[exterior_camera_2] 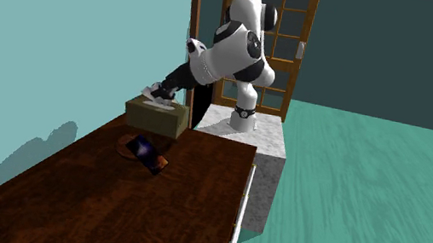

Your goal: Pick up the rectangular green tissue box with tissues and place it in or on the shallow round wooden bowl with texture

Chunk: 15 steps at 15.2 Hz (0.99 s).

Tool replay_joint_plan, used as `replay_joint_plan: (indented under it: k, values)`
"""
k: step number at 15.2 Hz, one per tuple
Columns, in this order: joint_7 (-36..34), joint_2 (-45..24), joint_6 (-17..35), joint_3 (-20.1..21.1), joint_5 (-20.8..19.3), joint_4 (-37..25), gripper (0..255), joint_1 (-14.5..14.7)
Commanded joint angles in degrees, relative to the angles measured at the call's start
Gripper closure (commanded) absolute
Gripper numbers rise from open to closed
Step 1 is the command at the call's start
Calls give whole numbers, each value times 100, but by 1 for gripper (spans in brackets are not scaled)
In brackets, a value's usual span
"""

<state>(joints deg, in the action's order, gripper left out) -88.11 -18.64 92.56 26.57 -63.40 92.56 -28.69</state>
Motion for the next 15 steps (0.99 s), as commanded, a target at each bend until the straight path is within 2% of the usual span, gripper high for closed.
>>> replay_joint_plan:
  k: [1, 5, 15]
  values:
    - [159, 207, 296, -87, 12, 212, 255, -254]
    - [484, 593, 861, -287, 41, 580, 255, -715]
    - [-55, 364, 1145, -336, -173, 967, 255, -708]
